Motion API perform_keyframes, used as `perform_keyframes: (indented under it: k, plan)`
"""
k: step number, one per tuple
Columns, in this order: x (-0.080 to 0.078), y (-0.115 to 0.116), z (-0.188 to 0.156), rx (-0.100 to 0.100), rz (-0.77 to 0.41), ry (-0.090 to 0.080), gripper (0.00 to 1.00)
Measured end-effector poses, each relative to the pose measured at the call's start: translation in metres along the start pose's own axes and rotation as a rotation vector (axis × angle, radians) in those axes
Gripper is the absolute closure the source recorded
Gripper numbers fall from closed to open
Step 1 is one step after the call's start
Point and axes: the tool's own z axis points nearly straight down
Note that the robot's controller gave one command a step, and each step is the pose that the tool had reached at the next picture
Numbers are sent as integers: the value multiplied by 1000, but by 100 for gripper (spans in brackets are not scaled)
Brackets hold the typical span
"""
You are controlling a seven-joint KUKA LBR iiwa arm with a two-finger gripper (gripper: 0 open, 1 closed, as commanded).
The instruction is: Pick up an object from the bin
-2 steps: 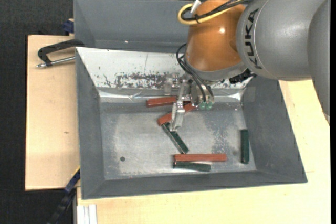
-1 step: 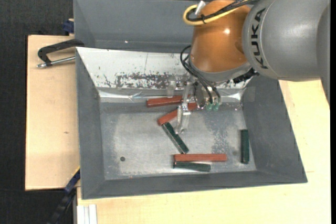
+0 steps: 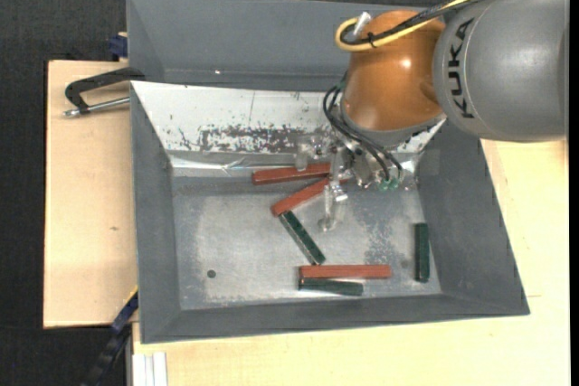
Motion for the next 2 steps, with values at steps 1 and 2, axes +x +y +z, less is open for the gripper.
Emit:
perform_keyframes:
  k: [1,2]
  plan:
    - [1,-6,15,-1,-42,8,0]
    - [1,-8,48,-4,-142,17,0]
